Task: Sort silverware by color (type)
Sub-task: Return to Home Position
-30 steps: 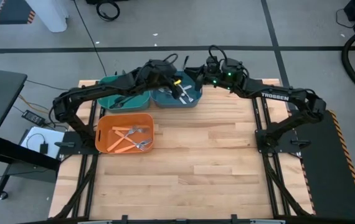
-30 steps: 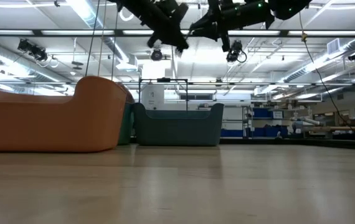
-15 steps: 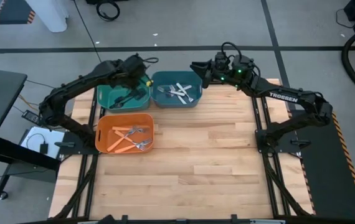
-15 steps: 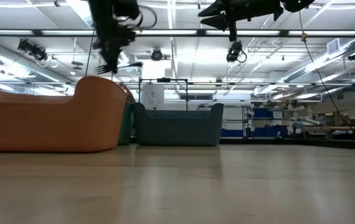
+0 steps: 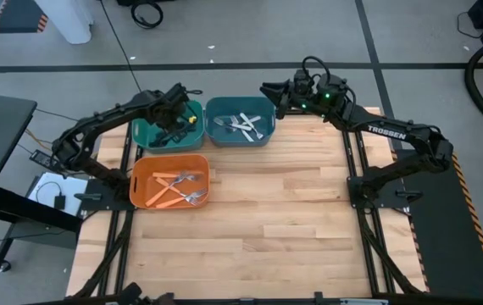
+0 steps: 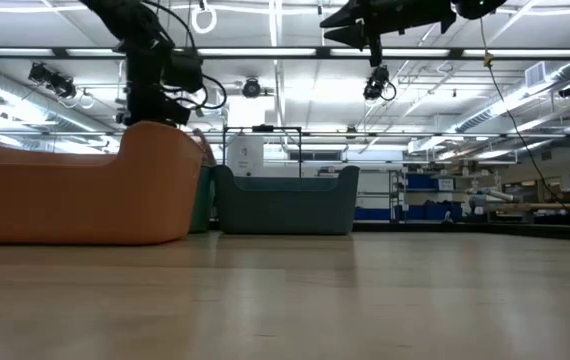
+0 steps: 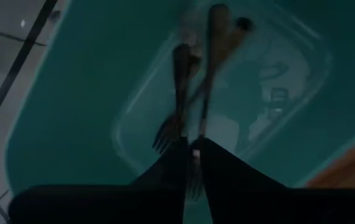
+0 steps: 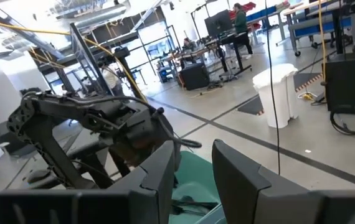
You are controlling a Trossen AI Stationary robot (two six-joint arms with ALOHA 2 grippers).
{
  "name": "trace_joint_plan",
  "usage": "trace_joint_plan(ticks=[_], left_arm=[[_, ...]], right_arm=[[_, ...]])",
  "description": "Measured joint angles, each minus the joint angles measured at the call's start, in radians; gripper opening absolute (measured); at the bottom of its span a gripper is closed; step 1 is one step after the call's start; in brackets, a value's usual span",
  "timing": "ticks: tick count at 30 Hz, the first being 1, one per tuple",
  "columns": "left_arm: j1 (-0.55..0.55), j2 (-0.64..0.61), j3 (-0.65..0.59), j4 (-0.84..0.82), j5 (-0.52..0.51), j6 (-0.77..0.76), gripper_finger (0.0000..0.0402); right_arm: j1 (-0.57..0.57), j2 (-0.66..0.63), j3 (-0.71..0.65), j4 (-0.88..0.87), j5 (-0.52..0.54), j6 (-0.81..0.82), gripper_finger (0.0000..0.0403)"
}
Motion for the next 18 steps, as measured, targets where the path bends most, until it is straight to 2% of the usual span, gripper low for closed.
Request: trace_joint_plan(ticks=[3, 6, 9, 14, 18], left_arm=[[0.002, 0.000, 0.020, -0.010, 0.001, -0.022, 0.0064], [-0.018, 0.000, 0.093, -0.043, 0.027, -0.089, 0.0072], [-0.043, -0.033, 0.174, -0.070, 0.033, -0.113, 0.0074], [-0.067, -0.201, 0.238, 0.011, 0.033, -0.144, 0.0075], [-0.060, -0.383, 0.237, 0.070, 0.031, -0.183, 0.0075]], right_arm=[[-0.005, 0.000, 0.000, 0.000, 0.000, 0.001, 0.0115], [-0.016, -0.001, 0.000, -0.002, -0.008, 0.009, 0.0115], [-0.037, -0.028, 0.000, -0.045, -0.084, 0.044, 0.0115], [-0.126, -0.140, 0.000, -0.152, -0.221, 0.058, 0.0115], [-0.233, -0.276, 0.000, -0.249, -0.233, 0.003, 0.0115]])
